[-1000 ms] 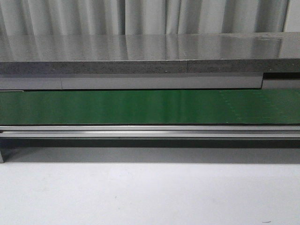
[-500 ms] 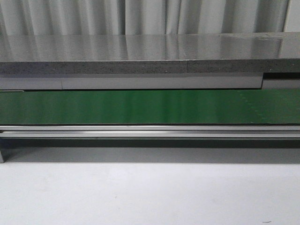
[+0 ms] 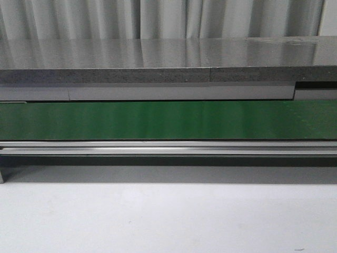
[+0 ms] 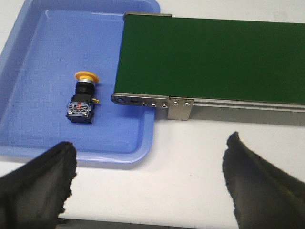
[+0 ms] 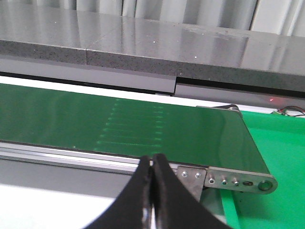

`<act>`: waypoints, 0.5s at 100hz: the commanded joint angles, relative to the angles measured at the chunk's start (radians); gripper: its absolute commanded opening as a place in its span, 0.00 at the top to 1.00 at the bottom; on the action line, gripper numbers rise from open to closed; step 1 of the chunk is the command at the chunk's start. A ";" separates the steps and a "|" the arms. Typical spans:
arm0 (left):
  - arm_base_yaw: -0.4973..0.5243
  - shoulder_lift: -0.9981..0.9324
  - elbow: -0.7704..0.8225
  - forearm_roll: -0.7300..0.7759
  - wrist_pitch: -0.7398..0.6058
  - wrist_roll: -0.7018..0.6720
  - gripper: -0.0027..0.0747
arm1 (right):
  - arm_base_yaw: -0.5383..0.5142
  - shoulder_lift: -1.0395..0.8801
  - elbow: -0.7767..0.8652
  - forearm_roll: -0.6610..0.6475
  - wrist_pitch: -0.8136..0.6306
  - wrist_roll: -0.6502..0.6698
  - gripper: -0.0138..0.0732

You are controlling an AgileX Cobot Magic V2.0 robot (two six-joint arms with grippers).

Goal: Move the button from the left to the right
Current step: 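Grasp the yellow-capped button switch with the left gripper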

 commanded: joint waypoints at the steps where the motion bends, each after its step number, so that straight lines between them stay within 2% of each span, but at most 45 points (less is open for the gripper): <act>1: -0.003 0.057 -0.068 0.037 -0.045 -0.025 0.20 | -0.001 -0.016 0.000 -0.012 -0.087 -0.010 0.92; 13: 0.047 0.162 -0.137 0.044 -0.042 -0.025 0.20 | -0.001 -0.016 0.000 -0.012 -0.087 -0.010 0.92; 37: 0.239 0.404 -0.246 0.044 -0.083 -0.013 0.20 | -0.001 -0.016 0.000 -0.012 -0.087 -0.010 0.92; 50: 0.303 0.546 -0.287 0.037 -0.110 0.010 0.20 | -0.001 -0.016 0.000 -0.012 -0.087 -0.010 0.92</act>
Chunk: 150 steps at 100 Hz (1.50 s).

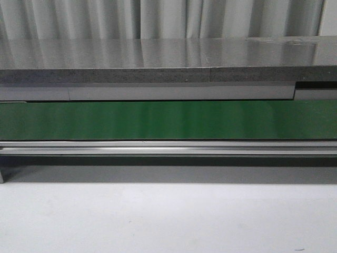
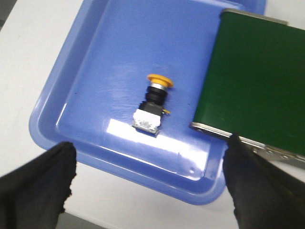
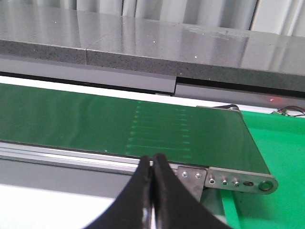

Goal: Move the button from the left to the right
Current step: 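Grasp the yellow-capped button switch with the left gripper, then lift the button and place it on the conveyor belt with the left gripper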

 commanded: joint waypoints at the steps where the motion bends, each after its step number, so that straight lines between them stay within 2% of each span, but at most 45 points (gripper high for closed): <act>1: 0.037 0.074 -0.056 0.000 -0.074 0.011 0.20 | -0.001 -0.016 0.000 -0.012 -0.087 -0.010 0.92; 26: 0.055 0.349 -0.130 -0.012 -0.119 0.015 0.20 | -0.001 -0.016 0.000 -0.012 -0.087 -0.010 0.92; 51: 0.055 0.528 -0.200 -0.063 -0.124 0.068 0.20 | -0.001 -0.016 0.000 -0.012 -0.087 -0.010 0.92; 119: 0.055 0.694 -0.215 -0.065 -0.176 0.082 0.21 | -0.001 -0.016 0.000 -0.012 -0.087 -0.010 0.92; 133: 0.055 0.704 -0.215 -0.065 -0.177 0.082 0.32 | -0.001 -0.016 0.000 -0.012 -0.087 -0.010 0.92; 142: 0.055 0.704 -0.215 -0.065 -0.177 0.082 0.45 | -0.001 -0.016 0.000 -0.012 -0.087 -0.010 0.92; 150: 0.055 0.704 -0.215 -0.065 -0.177 0.082 0.61 | -0.001 -0.016 0.000 -0.012 -0.087 -0.010 0.92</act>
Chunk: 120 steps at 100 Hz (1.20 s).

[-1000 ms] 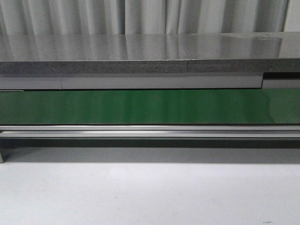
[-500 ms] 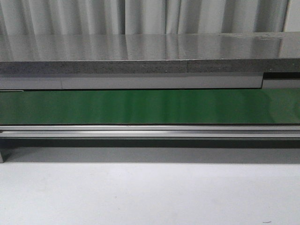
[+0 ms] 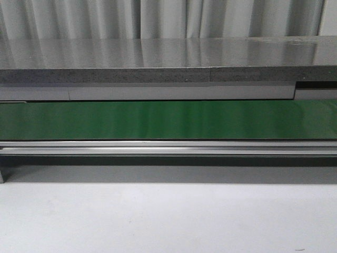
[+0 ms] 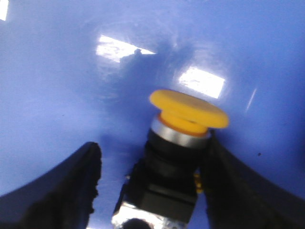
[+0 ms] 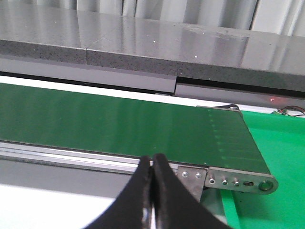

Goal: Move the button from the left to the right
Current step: 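Lift the button and place it on the conveyor belt with the left gripper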

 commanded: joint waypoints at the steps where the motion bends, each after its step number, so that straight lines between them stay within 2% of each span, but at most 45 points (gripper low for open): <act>1: 0.002 -0.042 -0.024 -0.001 -0.012 0.001 0.62 | -0.001 -0.016 0.000 -0.012 -0.087 -0.010 0.92; 13: 0.002 -0.042 -0.024 0.001 -0.012 0.001 0.88 | -0.001 -0.016 0.000 -0.012 -0.087 -0.010 0.92; 19: 0.002 -0.044 -0.024 0.001 -0.009 0.001 0.96 | -0.001 -0.016 0.000 -0.012 -0.087 -0.010 0.92; 43: 0.002 -0.097 -0.024 0.001 -0.005 0.001 0.96 | -0.001 -0.016 0.000 -0.012 -0.087 -0.010 0.92; 74: -0.012 -0.270 -0.024 -0.047 0.000 0.004 0.96 | -0.001 -0.016 0.000 -0.012 -0.087 -0.010 0.92; 90: -0.089 -0.327 -0.024 -0.076 0.005 0.008 0.96 | -0.001 -0.016 0.000 -0.012 -0.087 -0.010 0.92; 106: -0.198 -0.323 -0.035 -0.076 0.001 0.008 0.96 | -0.001 -0.016 0.000 -0.012 -0.087 -0.010 0.92; 120: -0.254 -0.305 -0.043 -0.074 -0.006 0.008 0.96 | -0.001 -0.016 0.000 -0.012 -0.087 -0.010 0.92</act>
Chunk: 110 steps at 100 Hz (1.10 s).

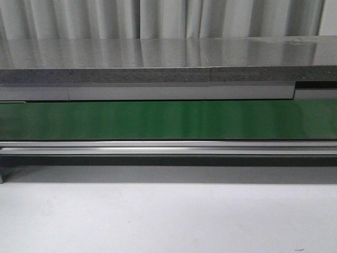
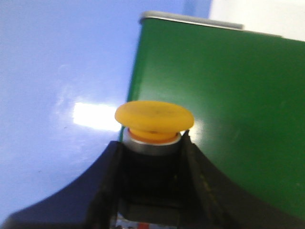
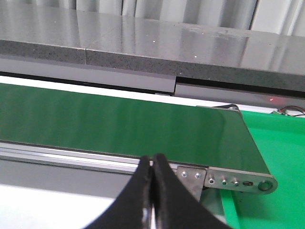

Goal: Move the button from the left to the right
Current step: 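Lift the button and place it on the conveyor belt with the left gripper, then open the left gripper and withdraw it from the button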

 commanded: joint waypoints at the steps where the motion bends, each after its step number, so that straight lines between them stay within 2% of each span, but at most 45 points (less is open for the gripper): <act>1: -0.028 -0.023 -0.043 -0.006 -0.045 -0.002 0.96 | -0.001 -0.016 0.000 -0.012 -0.087 -0.010 0.92; 14: -0.044 0.006 -0.057 -0.006 -0.041 -0.002 0.95 | -0.001 -0.016 0.000 -0.012 -0.087 -0.010 0.92; 24: -0.045 0.023 -0.059 -0.006 -0.043 -0.002 0.88 | -0.001 -0.016 0.000 -0.012 -0.087 -0.010 0.92; 33: -0.045 0.025 -0.059 -0.006 -0.041 0.000 0.73 | -0.001 -0.016 0.000 -0.012 -0.087 -0.010 0.92; 49: -0.045 0.025 -0.059 -0.006 -0.053 0.001 0.32 | -0.001 -0.016 0.000 -0.012 -0.087 -0.010 0.92; 57: -0.045 0.025 -0.059 -0.004 -0.055 0.001 0.23 | -0.001 -0.016 0.000 -0.012 -0.087 -0.010 0.92; 84: -0.053 -0.014 -0.059 -0.004 -0.072 0.002 0.23 | -0.001 -0.016 0.000 -0.012 -0.087 -0.010 0.92; 110: -0.101 -0.191 -0.042 -0.011 -0.124 0.002 0.23 | -0.001 -0.016 0.000 -0.012 -0.087 -0.010 0.92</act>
